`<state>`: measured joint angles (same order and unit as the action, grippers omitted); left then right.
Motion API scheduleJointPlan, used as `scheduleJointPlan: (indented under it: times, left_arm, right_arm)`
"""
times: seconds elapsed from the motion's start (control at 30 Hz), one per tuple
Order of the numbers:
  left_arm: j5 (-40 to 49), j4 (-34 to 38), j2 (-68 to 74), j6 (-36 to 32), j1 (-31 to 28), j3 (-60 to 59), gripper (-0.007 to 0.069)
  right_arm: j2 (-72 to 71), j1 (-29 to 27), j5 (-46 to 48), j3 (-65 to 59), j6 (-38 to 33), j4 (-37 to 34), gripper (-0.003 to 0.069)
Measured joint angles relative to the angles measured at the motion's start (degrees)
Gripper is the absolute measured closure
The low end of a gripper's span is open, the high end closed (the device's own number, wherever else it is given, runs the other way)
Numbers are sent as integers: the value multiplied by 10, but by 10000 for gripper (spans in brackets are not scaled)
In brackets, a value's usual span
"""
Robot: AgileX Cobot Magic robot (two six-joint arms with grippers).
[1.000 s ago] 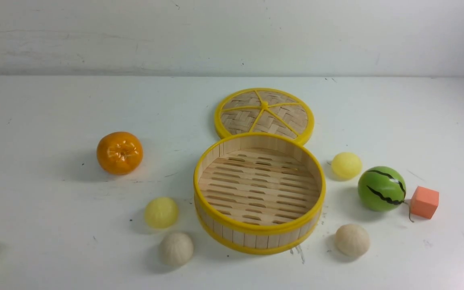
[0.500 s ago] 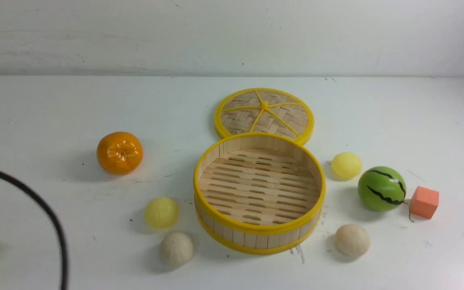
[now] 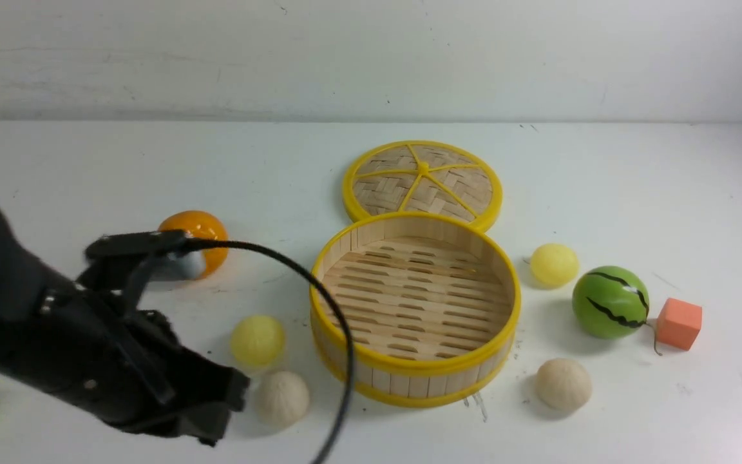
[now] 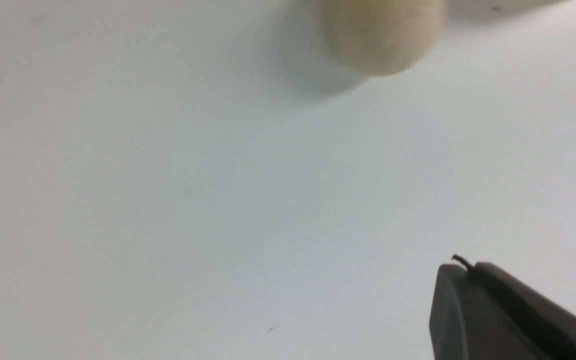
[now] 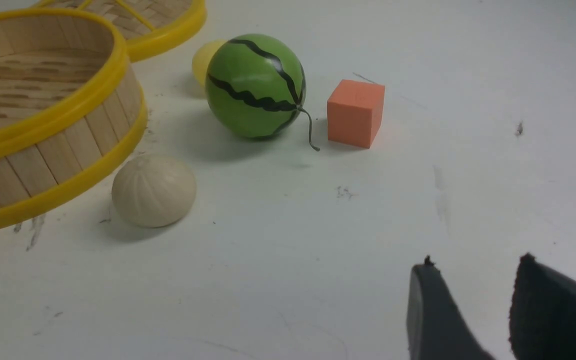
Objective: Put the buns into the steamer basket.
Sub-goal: Use the left arm to grab a steamed stuffed bun
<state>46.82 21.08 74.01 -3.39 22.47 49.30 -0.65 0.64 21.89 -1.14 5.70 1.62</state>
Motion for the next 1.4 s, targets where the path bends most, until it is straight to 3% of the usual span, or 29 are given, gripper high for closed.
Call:
scheduleJointPlan:
  times: [0.03, 0.13, 0.27, 0.47, 0.63, 0.8, 1.27, 1.37, 1.4]
  left_arm:
    - [-9, -24, 13, 34, 52, 21, 638]
    - [-9, -91, 58, 94, 105, 66, 638]
    - [2, -165, 132, 139, 106, 124, 637]
    - [30, -184, 232, 136, 74, 189, 558]
    - [51, -160, 279, 89, 49, 230, 391]
    - [50, -132, 282, 55, 49, 233, 326]
    - [13, -146, 333, 47, 48, 233, 392]
    - [13, -146, 335, 47, 48, 234, 433]
    - [15, -146, 335, 47, 48, 234, 477]
  right_arm:
    - [0, 0, 0, 0, 0, 0, 420]
    - [0, 0, 0, 0, 0, 0, 420]
    - [0, 0, 0, 0, 0, 0, 420]
    - [0, 0, 0, 0, 0, 0, 420]
    - [0, 0, 0, 0, 1, 0, 420]
    - [0, 0, 0, 0, 1, 0, 420]
    - [0, 0, 0, 0, 1, 0, 420]
    - [0, 0, 0, 0, 1, 0, 420]
    - [0, 0, 0, 0, 1, 0, 420]
